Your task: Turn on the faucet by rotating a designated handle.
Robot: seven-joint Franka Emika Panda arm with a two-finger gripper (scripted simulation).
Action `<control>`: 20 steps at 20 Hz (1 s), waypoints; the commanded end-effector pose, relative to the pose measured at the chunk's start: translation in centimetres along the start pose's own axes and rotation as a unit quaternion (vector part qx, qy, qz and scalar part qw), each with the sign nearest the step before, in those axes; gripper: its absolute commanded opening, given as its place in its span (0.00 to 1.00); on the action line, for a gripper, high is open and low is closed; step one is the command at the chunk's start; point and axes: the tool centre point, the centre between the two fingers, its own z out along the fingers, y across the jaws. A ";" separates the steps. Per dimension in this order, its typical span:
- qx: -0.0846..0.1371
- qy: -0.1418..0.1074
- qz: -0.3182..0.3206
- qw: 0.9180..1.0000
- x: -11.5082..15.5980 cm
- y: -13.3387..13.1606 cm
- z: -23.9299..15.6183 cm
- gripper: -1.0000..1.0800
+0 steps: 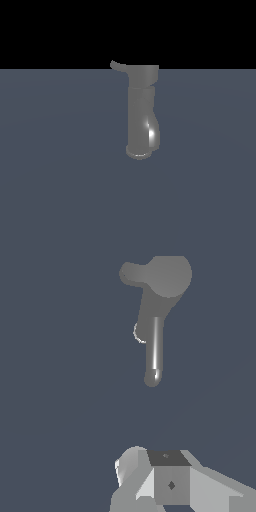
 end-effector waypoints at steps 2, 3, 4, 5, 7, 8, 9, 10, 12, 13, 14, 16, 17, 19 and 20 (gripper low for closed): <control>0.001 0.000 0.022 1.000 0.6 -0.7 0.5 0.00; 0.001 0.000 0.030 1.000 0.8 -0.9 0.7 0.00; 0.001 0.000 0.038 0.999 1.0 -1.2 0.8 0.00; 0.001 0.000 0.047 0.999 1.3 -1.4 1.0 0.00; 0.002 0.000 0.067 0.998 1.9 -2.0 1.5 0.00; 0.002 0.001 0.078 0.997 2.2 -2.3 1.7 0.00; 0.003 0.001 0.089 0.996 2.6 -2.6 2.0 0.00; 0.003 0.001 0.100 0.995 3.0 -2.9 2.2 0.00; 0.004 0.001 0.124 0.992 3.7 -3.5 2.7 0.00; 0.004 0.001 0.135 0.991 4.1 -3.8 3.0 0.00; 0.004 0.001 0.147 0.989 4.6 -4.1 3.2 0.00; 0.005 0.001 0.170 0.985 5.4 -4.6 3.8 0.00; 0.005 0.001 0.182 0.983 5.8 -4.8 4.0 0.00; 0.006 0.002 0.205 0.979 6.7 -5.3 4.5 0.00; 0.007 0.002 0.216 0.976 7.2 -5.5 4.8 0.00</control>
